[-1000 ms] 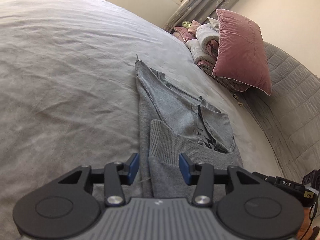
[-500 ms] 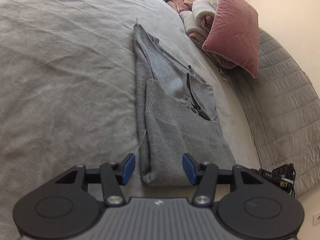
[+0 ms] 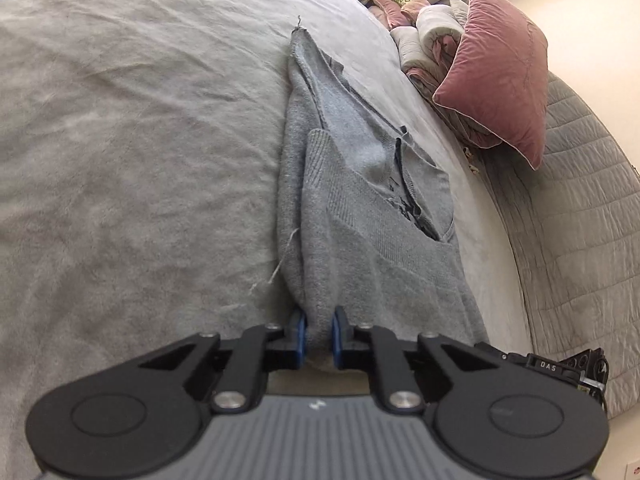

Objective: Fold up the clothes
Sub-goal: 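Press the folded sweater edge with both grippers closed, then grasp the ribbed hem edge of the sweater with both grippers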

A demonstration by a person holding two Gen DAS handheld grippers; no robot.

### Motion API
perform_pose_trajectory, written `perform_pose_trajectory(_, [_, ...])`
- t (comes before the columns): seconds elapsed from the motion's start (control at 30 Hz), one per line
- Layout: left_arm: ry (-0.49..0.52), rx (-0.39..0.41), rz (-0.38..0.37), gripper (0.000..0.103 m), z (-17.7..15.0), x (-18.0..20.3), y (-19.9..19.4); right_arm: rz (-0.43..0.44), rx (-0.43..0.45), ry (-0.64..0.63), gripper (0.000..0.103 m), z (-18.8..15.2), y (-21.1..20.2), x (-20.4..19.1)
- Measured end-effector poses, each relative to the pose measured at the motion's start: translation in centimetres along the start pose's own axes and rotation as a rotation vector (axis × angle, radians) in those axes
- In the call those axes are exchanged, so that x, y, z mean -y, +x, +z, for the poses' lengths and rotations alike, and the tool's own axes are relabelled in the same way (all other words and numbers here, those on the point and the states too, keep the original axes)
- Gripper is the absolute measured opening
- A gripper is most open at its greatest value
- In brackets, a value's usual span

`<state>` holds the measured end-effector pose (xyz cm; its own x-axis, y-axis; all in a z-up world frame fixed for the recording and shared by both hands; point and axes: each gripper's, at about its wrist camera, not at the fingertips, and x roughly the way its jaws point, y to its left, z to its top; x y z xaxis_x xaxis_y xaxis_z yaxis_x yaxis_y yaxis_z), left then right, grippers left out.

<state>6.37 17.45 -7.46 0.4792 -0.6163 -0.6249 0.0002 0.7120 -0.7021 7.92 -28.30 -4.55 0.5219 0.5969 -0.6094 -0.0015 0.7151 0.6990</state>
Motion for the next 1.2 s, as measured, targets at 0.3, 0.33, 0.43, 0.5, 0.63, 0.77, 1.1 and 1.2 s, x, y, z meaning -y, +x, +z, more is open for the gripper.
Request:
perform_pose_trajectory(0.3, [-0.044,-0.029,-0.028,0.012,-1.7,0.0,-3.3,0.077,-0.012,0.027,0.012,-0.3,-3.3,-1.0])
perform_pose_trajectory(0.33, [-0.049,-0.032,-0.031,0.012,-1.8,0.0,-3.7,0.072,-0.023,0.019,0.012,-0.6,-3.6,-1.0])
perform_pose_trajectory(0.43, [-0.043,-0.032,-0.034,0.012,-2.3,0.0,-4.6,0.056,-0.065,-0.003,0.012,-1.8,-4.0,-0.9])
perform_pose_trajectory(0.5, [-0.007,-0.017,-0.025,0.012,-2.6,0.1,-4.8,0.044,-0.092,-0.019,0.012,-2.7,-4.3,-0.7])
perform_pose_trajectory(0.63, [0.065,0.013,-0.007,0.015,-3.1,0.3,-5.4,-0.009,-0.114,-0.108,0.014,-4.2,-4.5,-0.2])
perform_pose_trajectory(0.77, [0.137,0.043,0.011,0.028,-3.5,0.4,-5.9,-0.047,-0.106,-0.188,0.023,-4.5,-4.1,-0.2])
perform_pose_trajectory(1.1, [0.311,0.142,0.035,0.039,-3.1,2.8,-5.1,-0.087,0.118,-0.315,0.039,-3.6,-4.9,-2.1])
perform_pose_trajectory(1.2, [0.338,0.171,0.076,0.039,-2.3,3.5,-3.6,-0.111,0.133,-0.354,0.039,-3.1,-3.3,-2.9])
